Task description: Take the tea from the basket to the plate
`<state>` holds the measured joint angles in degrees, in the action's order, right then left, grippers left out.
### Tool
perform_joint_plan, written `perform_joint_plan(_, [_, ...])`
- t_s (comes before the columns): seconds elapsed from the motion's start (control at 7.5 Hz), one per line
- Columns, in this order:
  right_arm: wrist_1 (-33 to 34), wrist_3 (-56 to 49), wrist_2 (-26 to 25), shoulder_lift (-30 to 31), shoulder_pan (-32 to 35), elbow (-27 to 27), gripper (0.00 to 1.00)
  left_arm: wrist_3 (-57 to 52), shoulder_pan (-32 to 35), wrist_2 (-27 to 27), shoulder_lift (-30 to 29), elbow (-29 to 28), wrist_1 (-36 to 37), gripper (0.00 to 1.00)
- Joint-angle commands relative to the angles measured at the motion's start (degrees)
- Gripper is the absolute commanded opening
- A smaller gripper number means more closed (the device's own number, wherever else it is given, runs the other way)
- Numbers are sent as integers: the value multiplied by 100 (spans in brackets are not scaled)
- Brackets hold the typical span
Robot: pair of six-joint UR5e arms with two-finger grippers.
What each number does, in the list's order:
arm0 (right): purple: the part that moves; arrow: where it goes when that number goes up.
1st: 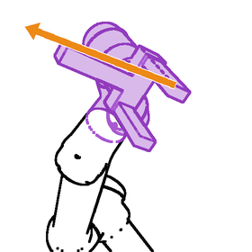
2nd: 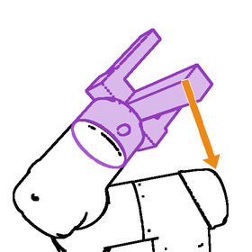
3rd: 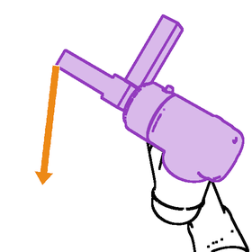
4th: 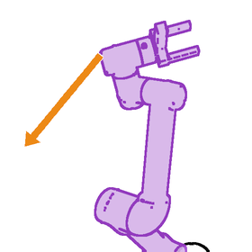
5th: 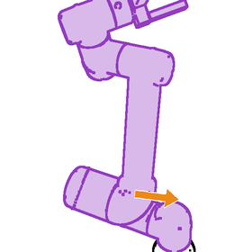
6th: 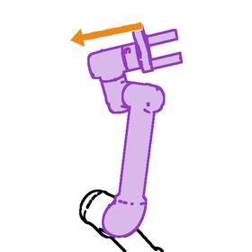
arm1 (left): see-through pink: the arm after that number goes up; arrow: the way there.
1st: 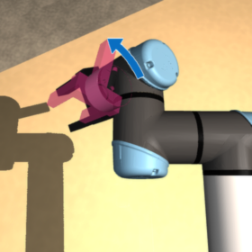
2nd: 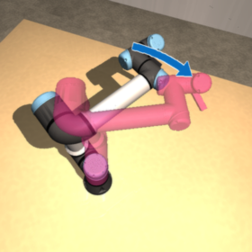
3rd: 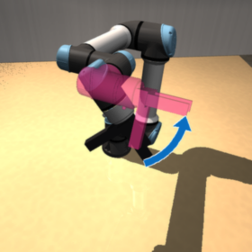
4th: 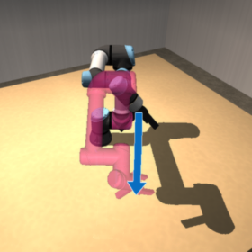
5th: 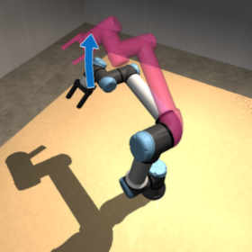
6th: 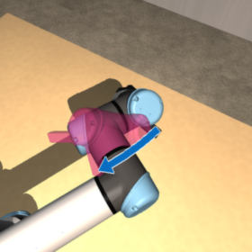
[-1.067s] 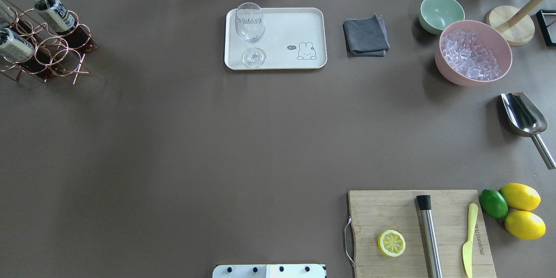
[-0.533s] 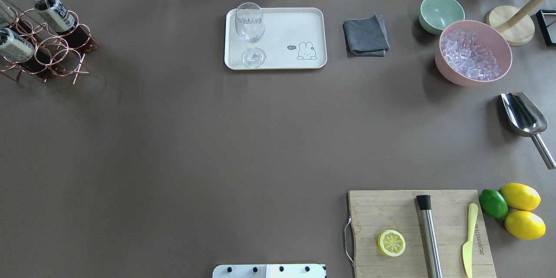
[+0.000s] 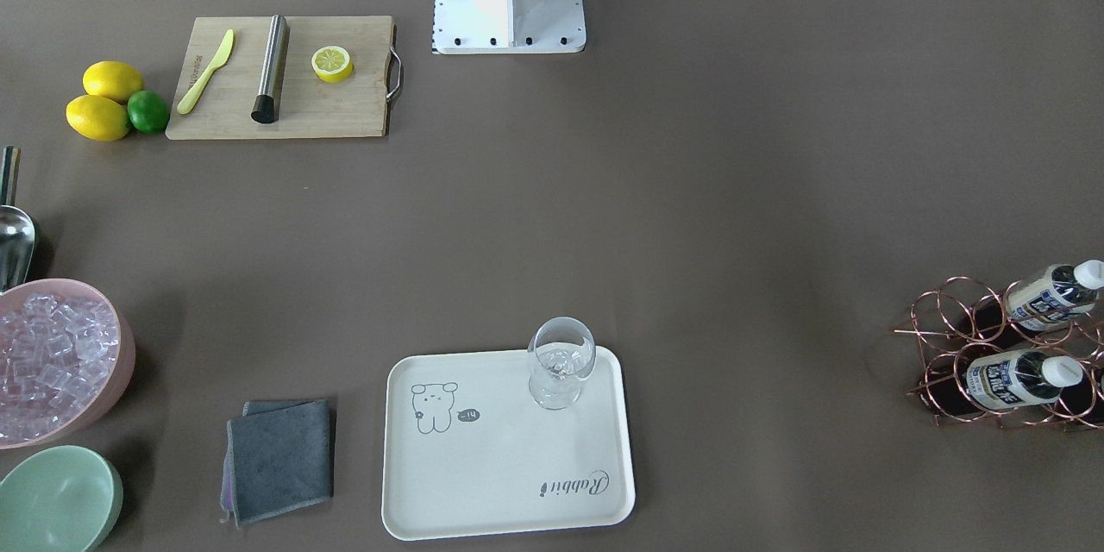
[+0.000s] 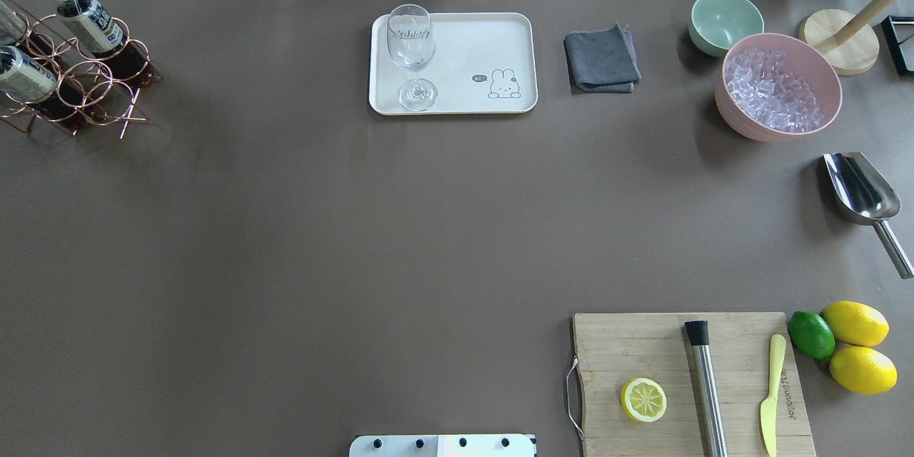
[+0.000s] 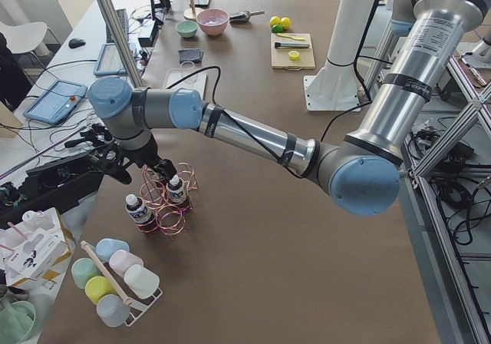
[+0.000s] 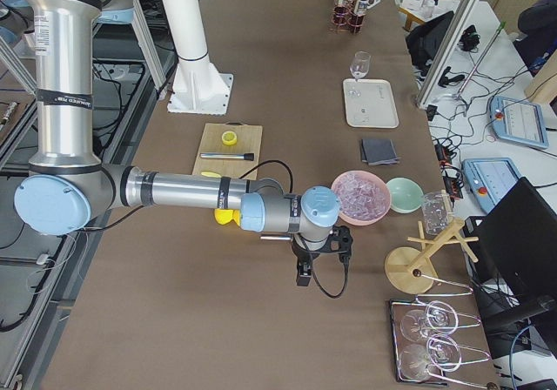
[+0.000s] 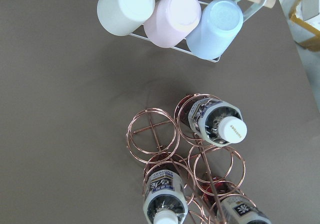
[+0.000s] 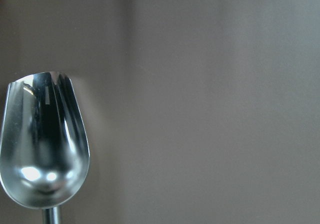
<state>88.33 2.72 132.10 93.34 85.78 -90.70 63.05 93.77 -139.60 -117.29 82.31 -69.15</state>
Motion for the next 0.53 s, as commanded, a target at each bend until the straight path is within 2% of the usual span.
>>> perform_joint_plan(0.0, [0,0,-9,-18,0,8,100,847,-77,126,-259,-514,-414,99])
perform_joint_plan(0.13, [0,0,-9,-35,0,34,100,1406,-200,117,-268,-506,-441,99])
perform_joint_plan(0.4, [0,0,0,-44,-9,96,100,2857,-411,117,-102,-471,-1158,99])
